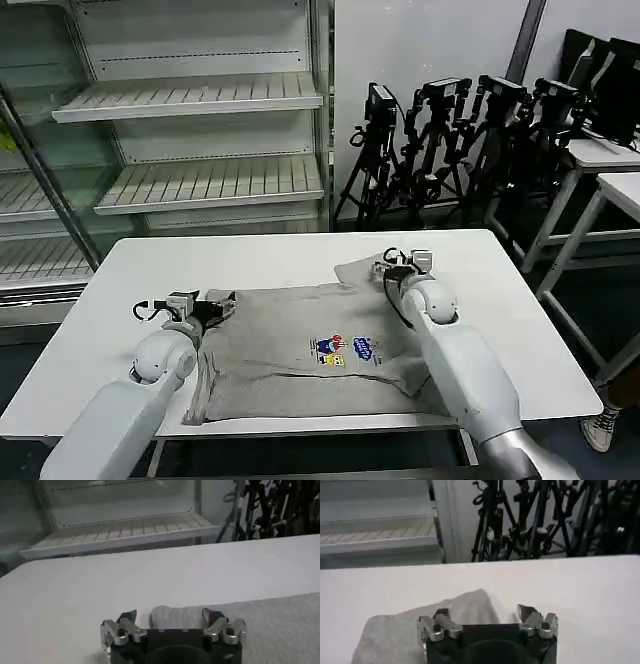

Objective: Fold and organize the clothes.

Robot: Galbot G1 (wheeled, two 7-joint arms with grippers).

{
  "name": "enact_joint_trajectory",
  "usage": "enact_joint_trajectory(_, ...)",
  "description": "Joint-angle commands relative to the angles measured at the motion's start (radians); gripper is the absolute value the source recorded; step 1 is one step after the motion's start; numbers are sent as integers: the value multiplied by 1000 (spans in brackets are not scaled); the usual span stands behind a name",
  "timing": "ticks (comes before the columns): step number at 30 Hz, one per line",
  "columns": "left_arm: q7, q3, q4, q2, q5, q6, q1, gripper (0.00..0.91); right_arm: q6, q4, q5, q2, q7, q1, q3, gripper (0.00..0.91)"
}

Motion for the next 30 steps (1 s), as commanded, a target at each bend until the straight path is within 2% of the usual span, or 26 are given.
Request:
enact_joint_trajectory(1, 23, 7, 12, 3, -23, 4, 18, 20, -5, -109, 65, 38, -22, 26, -13, 0)
enact_joint_trajectory(15, 44, -6, -31, 9, -49, 3, 40, 20, 2, -51, 71, 37, -21, -6, -14, 0)
enact_joint_trajectory(17, 43, -12, -39, 13, -55, 2, 37, 20, 17, -34, 68, 34, -17, -10, -14, 0)
enact_joint_trajectory(23, 38, -36, -105, 33, -83, -1, 32, 20, 136, 66, 46, 12, -3, -20, -15, 0)
enact_joint_trajectory(30, 29, -54, -169, 51, -98, -2, 17, 20, 156, 154, 49, -15, 6, -3, -4, 0)
